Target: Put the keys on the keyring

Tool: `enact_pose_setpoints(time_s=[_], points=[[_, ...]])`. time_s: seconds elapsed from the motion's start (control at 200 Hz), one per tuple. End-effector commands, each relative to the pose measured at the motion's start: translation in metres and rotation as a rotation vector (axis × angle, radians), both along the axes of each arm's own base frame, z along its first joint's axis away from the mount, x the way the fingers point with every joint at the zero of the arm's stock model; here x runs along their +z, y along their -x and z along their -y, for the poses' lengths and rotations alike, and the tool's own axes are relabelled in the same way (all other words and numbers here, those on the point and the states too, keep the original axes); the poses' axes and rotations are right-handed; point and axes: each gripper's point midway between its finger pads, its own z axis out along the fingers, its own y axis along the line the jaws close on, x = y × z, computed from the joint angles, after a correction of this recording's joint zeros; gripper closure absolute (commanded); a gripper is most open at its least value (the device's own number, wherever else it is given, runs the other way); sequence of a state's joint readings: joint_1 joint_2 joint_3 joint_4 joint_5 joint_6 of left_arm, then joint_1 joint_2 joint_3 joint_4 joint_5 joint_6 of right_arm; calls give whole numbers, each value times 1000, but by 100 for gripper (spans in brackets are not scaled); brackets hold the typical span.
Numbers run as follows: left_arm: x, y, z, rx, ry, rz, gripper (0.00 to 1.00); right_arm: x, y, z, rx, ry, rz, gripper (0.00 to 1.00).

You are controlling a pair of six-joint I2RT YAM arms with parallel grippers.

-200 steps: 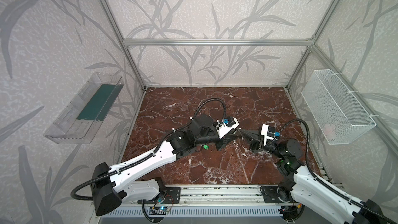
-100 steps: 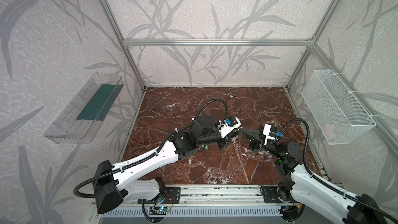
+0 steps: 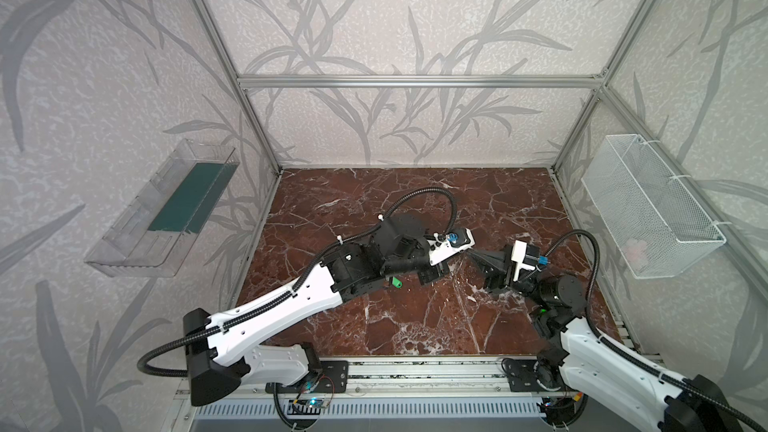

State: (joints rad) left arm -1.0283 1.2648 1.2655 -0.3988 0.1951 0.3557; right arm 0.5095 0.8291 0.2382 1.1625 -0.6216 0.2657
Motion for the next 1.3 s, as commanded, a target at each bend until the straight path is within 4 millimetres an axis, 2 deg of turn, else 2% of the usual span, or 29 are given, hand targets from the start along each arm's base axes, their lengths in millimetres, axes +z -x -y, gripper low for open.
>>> enact_pose_setpoints(time_s=[0.0,0.18,0.505,0.595,0.66,0.72,1.299], points=[[-16,-1,-10,-5,-131,40,100,14,10,6,13,-45,70,100],[-22,-4,-17,-9,-227,68,100,17,17,1,52,-9,110,100],[-10,-8,-23,-26,-285,131,100,6,23,-5,42,152,174,100],[-9,-7,-21,-41,-287,134,100,3,22,-5,15,206,188,100],[-11,-6,-19,-54,-300,136,100,7,23,-3,-4,208,221,100],[-11,-5,-17,-65,-313,138,100,1,21,-4,-3,238,202,100],[-8,-6,-4,-106,-382,212,100,2,12,-1,-97,324,283,100]])
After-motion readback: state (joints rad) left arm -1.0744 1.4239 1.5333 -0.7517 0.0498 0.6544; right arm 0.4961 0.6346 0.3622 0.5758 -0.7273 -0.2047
